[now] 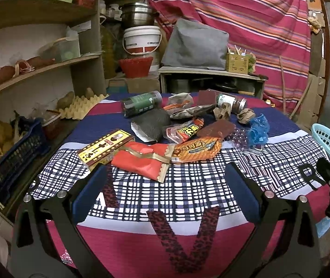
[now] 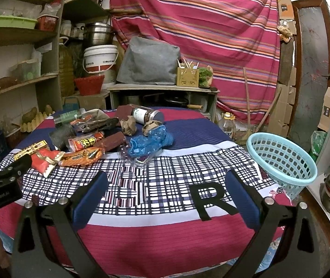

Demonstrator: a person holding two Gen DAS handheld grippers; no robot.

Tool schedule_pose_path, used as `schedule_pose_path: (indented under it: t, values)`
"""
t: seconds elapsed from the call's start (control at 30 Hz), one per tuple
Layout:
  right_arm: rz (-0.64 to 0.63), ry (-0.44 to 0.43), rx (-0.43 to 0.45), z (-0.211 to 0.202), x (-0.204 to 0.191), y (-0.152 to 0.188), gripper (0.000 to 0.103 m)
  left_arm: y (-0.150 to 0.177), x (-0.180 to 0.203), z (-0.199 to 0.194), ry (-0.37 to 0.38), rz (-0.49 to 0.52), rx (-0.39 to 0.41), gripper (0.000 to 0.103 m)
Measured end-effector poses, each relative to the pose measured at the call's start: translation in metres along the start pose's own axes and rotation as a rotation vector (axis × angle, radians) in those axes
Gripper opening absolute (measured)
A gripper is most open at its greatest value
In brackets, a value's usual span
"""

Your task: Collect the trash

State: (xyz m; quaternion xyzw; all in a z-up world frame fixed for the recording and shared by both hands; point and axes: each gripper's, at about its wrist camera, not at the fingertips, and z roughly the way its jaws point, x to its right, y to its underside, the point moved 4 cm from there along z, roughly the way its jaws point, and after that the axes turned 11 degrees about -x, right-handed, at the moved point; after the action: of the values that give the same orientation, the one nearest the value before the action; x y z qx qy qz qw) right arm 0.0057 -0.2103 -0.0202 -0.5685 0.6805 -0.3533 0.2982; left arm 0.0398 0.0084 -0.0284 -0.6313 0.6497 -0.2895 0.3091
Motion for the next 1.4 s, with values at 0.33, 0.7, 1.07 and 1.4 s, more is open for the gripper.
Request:
schedule_pose_path:
  t: [0.33,0.7,1.07,1.4]
  values:
    - [0.007,-0.006,-0.01,-0.001,0.0,-0.003,0.099,-0.003,-0.001,-0.002,-0.014,-0.001,-0.001,0.098]
    - [-0.019,0.01,-0.035,0.003,-0.005,-0.003,0.099,-0.008,-0.011,-0.004,-0.019,-0.019,0.007,0.098]
    - [-0.069,0.031,-0.021,0.02,-0.004,-0.02,0.099,-0.015,-0.049,0.01,-0.04,-0.078,-0.041,0.098]
    - [-0.092,-0.037,-0.003,0.064,-0.008,-0.073,0.099,-0.015,-0.061,0.041,-0.12,-0.033,-0.072,0.098]
